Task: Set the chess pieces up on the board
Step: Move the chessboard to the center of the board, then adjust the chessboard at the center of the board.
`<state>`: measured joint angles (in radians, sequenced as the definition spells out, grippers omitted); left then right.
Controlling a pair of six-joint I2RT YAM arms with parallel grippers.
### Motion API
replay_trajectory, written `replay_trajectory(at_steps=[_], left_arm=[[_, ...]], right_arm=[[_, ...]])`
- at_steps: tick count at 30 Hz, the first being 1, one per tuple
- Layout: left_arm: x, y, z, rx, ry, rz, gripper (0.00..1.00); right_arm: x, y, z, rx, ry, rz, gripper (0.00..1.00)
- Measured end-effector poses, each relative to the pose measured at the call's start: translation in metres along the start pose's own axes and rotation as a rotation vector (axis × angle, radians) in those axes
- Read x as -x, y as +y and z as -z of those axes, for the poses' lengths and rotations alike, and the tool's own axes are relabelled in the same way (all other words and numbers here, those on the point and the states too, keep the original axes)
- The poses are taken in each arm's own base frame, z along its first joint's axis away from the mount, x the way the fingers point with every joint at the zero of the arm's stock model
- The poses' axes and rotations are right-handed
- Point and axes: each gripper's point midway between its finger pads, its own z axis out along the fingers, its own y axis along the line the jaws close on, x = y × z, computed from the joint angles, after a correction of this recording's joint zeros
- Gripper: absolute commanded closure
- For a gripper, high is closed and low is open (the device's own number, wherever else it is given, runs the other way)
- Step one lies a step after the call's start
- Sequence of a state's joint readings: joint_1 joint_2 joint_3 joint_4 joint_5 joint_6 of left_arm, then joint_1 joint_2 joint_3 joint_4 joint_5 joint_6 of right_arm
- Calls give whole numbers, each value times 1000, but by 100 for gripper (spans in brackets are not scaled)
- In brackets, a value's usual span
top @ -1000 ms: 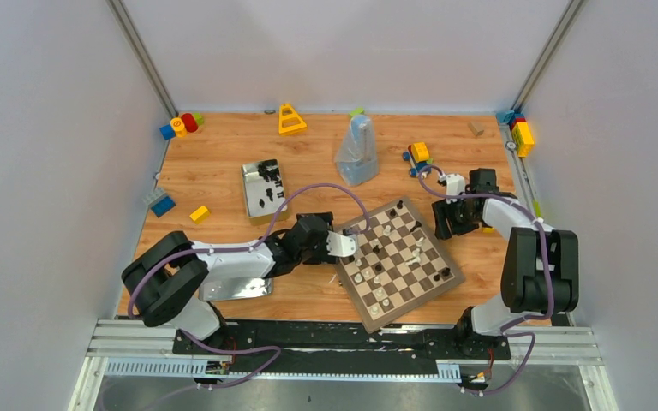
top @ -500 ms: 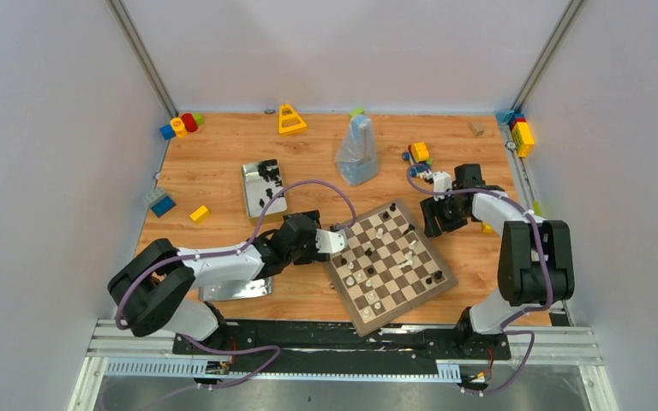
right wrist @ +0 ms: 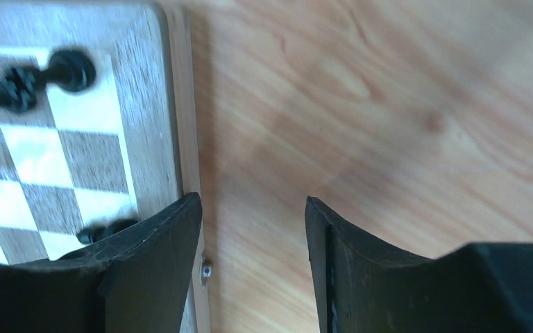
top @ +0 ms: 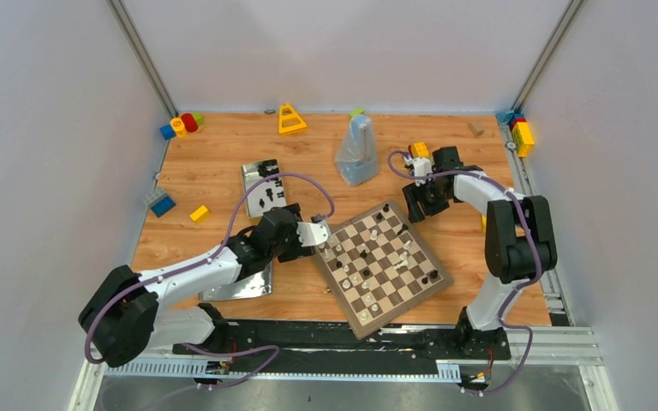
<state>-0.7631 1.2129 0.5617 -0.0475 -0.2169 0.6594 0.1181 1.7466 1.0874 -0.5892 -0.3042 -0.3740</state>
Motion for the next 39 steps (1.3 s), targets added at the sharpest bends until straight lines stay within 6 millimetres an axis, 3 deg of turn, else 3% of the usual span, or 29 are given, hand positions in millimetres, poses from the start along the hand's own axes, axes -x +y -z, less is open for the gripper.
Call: replay_trajectory(at_steps=[9, 15, 19, 28, 32, 35, 39], left_arm=[[-26, 14, 21, 2, 41, 104, 6], [-38, 19, 31, 10, 58, 183, 6], [-43, 19, 34, 10, 72, 210, 6], [-40, 9, 34, -44, 57, 226, 6], [-37, 2, 32, -89, 51, 225, 6], [-30, -3, 32, -136, 30, 222, 7], [-21, -12, 30, -198, -13, 210, 7]], right_arm=[[54, 20, -18, 26, -24, 97, 43], [70, 46, -32, 59, -14, 165, 43], [80, 53, -34, 58, -17, 185, 43], [95, 43, -23, 9, -45, 175, 43], [99, 31, -6, -26, -77, 159, 43], [91, 23, 16, -55, -104, 142, 43], [66, 12, 40, -91, -114, 114, 43]])
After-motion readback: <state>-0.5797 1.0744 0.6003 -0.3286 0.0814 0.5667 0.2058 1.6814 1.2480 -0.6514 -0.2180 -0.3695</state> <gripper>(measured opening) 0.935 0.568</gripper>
